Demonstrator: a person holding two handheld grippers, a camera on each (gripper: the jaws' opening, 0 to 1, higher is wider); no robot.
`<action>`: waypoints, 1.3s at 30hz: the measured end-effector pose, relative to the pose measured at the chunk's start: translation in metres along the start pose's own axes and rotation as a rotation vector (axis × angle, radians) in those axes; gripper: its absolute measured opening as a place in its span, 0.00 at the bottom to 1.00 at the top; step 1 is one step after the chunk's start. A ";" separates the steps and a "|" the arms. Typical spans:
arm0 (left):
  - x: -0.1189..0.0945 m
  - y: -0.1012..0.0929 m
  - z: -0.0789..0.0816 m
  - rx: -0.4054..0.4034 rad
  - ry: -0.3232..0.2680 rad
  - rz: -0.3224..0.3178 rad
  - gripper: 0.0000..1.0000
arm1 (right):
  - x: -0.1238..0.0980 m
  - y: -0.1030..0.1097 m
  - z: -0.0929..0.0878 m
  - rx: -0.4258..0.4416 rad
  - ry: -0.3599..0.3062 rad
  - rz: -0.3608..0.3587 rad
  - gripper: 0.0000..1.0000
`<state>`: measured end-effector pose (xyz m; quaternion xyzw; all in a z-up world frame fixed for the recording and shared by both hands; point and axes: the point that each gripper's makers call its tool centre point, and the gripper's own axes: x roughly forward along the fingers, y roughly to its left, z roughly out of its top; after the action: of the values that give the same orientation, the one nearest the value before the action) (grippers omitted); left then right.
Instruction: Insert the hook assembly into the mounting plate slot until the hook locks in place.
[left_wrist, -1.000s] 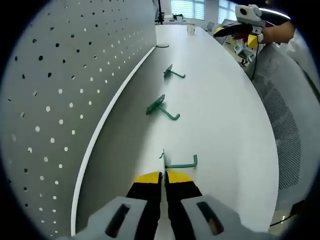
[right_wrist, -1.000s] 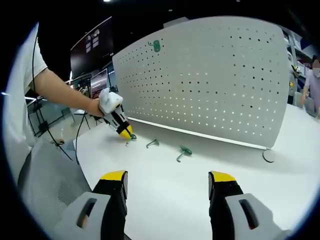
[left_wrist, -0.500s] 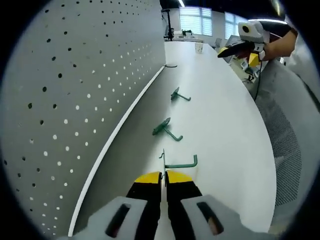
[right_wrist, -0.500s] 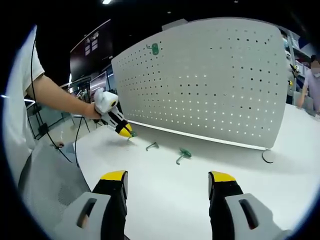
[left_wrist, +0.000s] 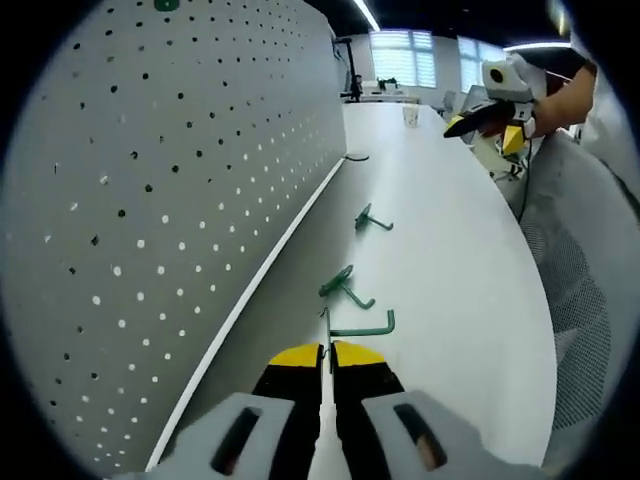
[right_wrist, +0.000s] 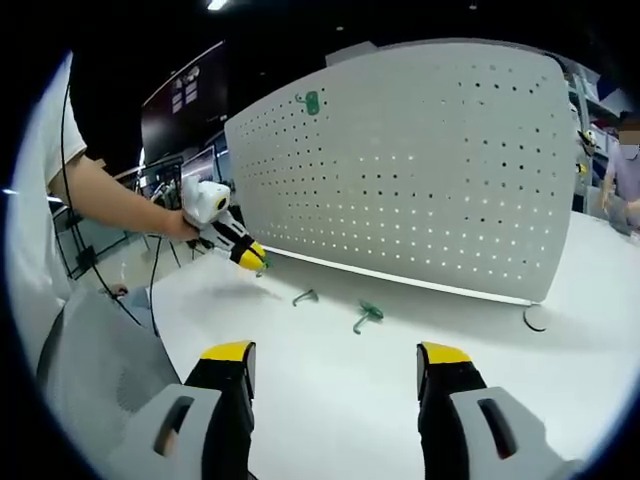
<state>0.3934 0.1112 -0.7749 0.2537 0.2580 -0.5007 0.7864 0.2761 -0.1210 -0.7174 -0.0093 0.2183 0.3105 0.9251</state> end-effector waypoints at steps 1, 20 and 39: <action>-0.001 0.000 0.002 -0.006 -0.003 0.002 0.03 | 0.000 0.000 -0.001 -0.014 0.008 -0.001 0.64; -0.012 -0.005 0.027 -0.016 -0.082 0.041 0.03 | -0.003 0.001 0.000 -0.070 0.016 0.007 0.58; -0.033 -0.016 0.054 -0.079 -0.229 0.107 0.03 | -0.007 0.004 0.013 -0.032 -0.053 0.018 0.58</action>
<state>0.3746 0.0907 -0.7154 0.1772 0.1718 -0.4732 0.8457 0.2740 -0.1195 -0.7027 -0.0139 0.1885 0.3223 0.9276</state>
